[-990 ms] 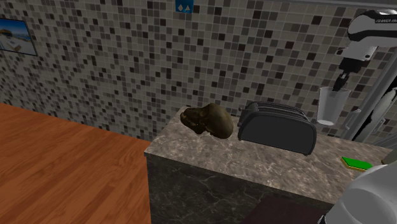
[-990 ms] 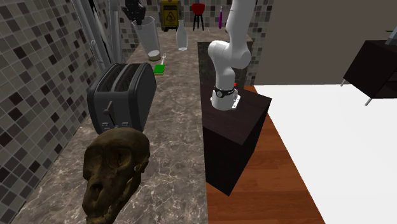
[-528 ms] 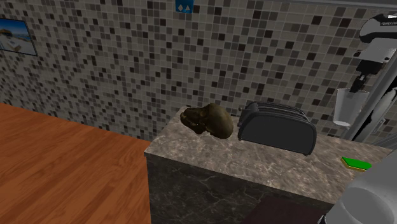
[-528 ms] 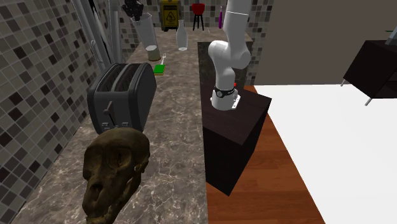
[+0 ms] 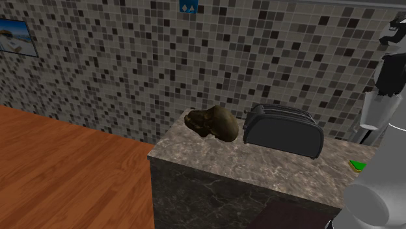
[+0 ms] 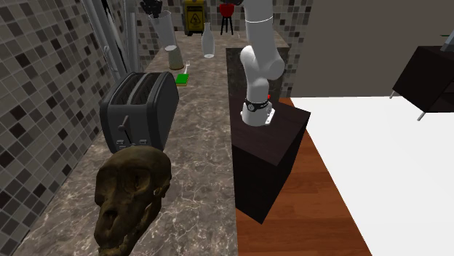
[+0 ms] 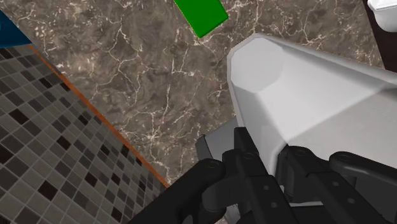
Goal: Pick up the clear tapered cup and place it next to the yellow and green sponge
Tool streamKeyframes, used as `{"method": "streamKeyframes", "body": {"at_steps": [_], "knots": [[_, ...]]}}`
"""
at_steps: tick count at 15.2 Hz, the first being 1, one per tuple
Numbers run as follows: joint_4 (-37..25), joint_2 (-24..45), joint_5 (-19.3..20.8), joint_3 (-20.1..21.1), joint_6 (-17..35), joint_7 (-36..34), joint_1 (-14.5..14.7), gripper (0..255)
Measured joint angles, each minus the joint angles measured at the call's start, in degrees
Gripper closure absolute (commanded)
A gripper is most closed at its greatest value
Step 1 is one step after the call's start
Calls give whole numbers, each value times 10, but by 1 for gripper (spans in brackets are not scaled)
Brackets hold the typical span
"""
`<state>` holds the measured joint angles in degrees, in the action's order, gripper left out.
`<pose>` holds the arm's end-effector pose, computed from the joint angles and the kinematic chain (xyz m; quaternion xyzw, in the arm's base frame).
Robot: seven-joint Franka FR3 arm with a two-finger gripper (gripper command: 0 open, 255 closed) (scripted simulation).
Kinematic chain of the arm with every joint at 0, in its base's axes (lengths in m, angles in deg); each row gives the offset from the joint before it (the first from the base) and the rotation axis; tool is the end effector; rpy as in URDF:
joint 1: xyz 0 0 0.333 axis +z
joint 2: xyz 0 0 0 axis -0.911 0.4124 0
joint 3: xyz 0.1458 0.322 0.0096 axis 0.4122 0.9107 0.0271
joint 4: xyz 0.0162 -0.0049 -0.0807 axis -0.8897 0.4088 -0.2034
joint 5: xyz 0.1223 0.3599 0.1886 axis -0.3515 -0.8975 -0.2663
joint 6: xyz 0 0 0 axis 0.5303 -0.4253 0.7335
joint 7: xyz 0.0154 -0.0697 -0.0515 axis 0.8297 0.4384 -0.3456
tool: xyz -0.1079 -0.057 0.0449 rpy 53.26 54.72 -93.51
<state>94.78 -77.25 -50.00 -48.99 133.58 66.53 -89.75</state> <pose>0.1434 -0.5879 0.6425 -0.9973 -0.0438 -0.0210 0.0558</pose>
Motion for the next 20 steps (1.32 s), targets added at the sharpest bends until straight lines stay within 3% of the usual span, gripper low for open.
{"method": "streamKeyframes", "body": {"at_steps": [2,20], "knots": [[-1,14,-11,1,6,13,-12,255],[162,-14,11,1,153,12,23,255]]}}
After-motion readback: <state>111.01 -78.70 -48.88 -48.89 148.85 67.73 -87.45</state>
